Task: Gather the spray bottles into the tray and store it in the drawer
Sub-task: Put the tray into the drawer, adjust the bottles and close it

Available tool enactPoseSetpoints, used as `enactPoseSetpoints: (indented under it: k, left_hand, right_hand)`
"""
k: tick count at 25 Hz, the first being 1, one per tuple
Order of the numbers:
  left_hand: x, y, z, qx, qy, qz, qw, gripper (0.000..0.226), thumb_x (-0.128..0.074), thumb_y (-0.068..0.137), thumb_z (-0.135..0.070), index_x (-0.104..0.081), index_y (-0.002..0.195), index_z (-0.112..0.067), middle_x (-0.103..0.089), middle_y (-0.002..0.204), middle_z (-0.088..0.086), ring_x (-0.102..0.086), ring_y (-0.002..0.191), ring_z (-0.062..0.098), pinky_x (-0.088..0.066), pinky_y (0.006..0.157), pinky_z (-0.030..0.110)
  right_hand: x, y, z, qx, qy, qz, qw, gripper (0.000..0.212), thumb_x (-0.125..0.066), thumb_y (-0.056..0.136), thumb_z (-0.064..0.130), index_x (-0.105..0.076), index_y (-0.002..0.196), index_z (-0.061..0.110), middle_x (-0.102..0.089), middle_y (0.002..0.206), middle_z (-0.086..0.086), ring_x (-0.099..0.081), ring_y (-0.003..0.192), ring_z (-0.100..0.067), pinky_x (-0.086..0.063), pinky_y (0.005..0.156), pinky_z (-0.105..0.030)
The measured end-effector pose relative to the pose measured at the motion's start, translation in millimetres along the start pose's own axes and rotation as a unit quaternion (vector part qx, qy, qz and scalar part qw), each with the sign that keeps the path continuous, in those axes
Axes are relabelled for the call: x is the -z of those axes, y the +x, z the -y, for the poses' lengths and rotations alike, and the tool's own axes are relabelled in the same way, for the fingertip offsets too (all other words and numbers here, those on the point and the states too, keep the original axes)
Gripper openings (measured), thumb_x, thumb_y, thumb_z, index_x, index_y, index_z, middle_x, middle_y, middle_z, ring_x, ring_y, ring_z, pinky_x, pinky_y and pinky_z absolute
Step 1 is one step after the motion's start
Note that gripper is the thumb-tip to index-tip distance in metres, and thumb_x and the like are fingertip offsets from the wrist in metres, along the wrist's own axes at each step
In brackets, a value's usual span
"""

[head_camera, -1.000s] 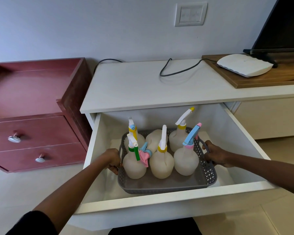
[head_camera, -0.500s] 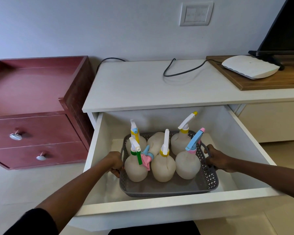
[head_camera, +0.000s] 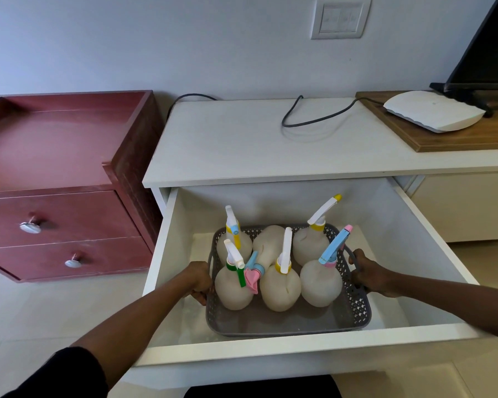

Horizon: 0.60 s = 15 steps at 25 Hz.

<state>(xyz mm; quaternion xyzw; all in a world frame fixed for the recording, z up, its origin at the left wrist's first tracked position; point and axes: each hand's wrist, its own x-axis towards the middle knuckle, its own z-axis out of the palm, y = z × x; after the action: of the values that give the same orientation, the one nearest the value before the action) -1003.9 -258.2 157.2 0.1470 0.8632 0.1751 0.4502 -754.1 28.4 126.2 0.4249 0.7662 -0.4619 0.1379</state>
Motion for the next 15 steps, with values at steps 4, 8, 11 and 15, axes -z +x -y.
enactPoseSetpoints:
  k: [4, 8, 11, 15]
  left_hand:
    - [-3.0, -1.0, 1.6, -0.001, 0.007, 0.011, 1.000, 0.035, -0.055, 0.085, 0.008, -0.047, 0.119, 0.009, -0.057, 0.102, 0.024, -0.066, 0.096, 0.041, -0.054, 0.041, 0.028]
    - [0.0, -3.5, -1.2, 0.000, 0.023, 0.026, 0.999, 0.031, -0.052, 0.088, 0.005, -0.050, 0.118, 0.010, -0.062, 0.101, 0.025, -0.064, 0.068, 0.027, -0.059, 0.057, 0.029]
    - [12.0, -11.5, -8.4, -0.003, 0.101, -0.003, 0.995, 0.019, -0.053, 0.090, -0.006, -0.054, 0.104, 0.007, -0.063, 0.086, 0.018, -0.064, 0.062, 0.025, -0.059, 0.072, 0.036]
    - [32.8, -29.8, -24.6, -0.100, 0.172, -0.154, 0.968, 0.017, -0.053, 0.088, -0.018, -0.059, 0.093, -0.004, -0.059, 0.083, 0.010, -0.064, 0.072, 0.027, -0.053, 0.061, 0.029]
  right_hand:
    - [-3.3, 5.8, -3.2, -0.012, 0.000, 0.011, 1.000, 0.038, -0.049, 0.089, 0.000, -0.023, 0.114, 0.012, -0.047, 0.106, -0.015, -0.055, 0.081, -0.018, -0.054, 0.055, -0.025]
    - [-3.5, 5.7, 1.3, -0.030, 0.002, 0.027, 0.999, 0.047, -0.052, 0.089, 0.001, -0.020, 0.124, 0.009, -0.047, 0.102, -0.012, -0.053, 0.080, -0.017, -0.053, 0.054, -0.024]
    - [6.7, -1.3, 17.1, -0.055, -0.027, 0.028, 0.998, 0.056, -0.056, 0.087, 0.001, -0.019, 0.128, 0.008, -0.051, 0.102, -0.013, -0.057, 0.078, -0.018, -0.057, 0.059, -0.029]
    - [41.3, -29.2, 62.0, -0.047, -0.081, -0.122, 0.988, 0.046, -0.058, 0.082, -0.005, -0.043, 0.125, 0.000, -0.058, 0.106, -0.022, -0.059, 0.085, -0.030, -0.052, 0.066, -0.035]
